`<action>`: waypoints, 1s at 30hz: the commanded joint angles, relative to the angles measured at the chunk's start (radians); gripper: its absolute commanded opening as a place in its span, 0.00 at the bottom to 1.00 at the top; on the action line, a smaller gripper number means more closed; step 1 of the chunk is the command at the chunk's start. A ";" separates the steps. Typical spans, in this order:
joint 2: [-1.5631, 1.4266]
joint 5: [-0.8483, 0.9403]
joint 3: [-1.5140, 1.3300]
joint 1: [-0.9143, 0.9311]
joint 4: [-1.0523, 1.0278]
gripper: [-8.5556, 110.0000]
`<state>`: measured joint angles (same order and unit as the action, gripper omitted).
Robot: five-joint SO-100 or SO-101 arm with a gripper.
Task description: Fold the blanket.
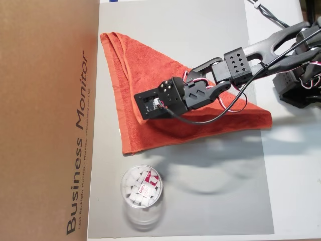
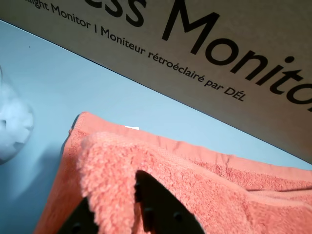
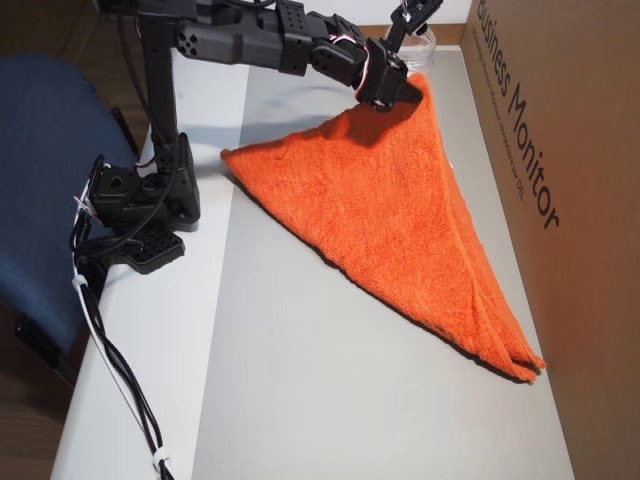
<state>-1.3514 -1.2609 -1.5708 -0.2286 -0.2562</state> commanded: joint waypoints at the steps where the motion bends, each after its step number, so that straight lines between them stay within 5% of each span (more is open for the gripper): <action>1: 0.025 -0.002 0.089 -0.006 0.020 0.07; 30: 0.419 0.000 0.391 -0.123 0.017 0.07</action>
<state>-0.9250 -1.2579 -1.2379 -0.3405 -0.2562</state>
